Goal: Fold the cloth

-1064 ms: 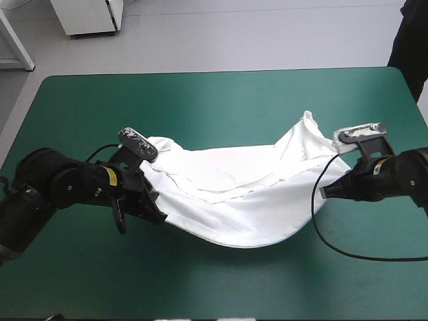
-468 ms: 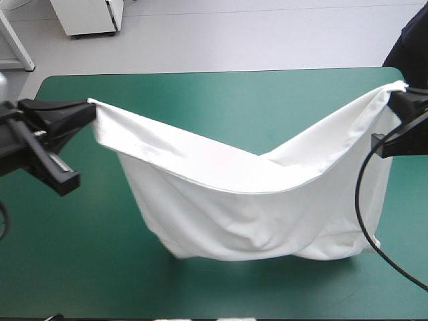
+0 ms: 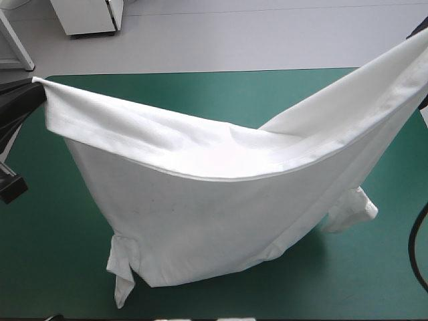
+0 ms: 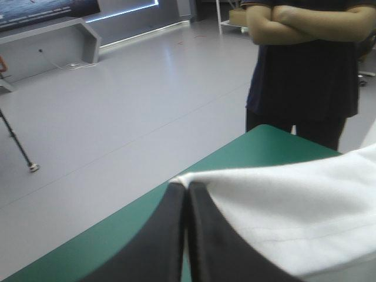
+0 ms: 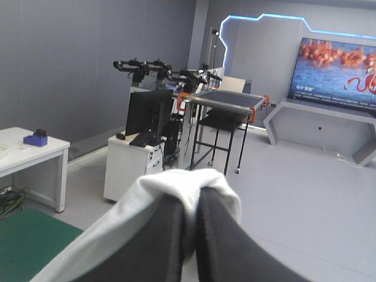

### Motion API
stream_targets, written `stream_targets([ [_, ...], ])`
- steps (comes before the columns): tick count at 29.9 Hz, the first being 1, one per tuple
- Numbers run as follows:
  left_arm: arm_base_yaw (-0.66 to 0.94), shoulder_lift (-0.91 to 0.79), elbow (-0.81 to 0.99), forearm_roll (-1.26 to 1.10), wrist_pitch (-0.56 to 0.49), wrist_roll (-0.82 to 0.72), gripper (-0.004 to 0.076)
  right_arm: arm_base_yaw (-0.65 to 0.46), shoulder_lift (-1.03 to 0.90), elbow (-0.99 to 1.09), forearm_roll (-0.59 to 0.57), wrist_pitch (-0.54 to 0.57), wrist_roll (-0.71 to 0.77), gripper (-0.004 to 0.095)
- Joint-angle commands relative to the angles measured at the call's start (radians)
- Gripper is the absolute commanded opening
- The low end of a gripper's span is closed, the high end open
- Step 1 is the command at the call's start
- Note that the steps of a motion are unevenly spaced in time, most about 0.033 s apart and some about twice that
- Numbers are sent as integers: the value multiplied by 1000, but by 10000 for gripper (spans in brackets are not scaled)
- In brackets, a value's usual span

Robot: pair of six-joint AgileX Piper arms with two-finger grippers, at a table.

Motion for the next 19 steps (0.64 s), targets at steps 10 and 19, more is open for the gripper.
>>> stream_targets([
  [10,-7,191,-18,445,-632,-2,-22,-3,322,-156,-99,-343,-47,-15],
  [19,55,556,-336,797,-1060,-113,-22,-38,639,-418,-117,-576,-41,-17],
])
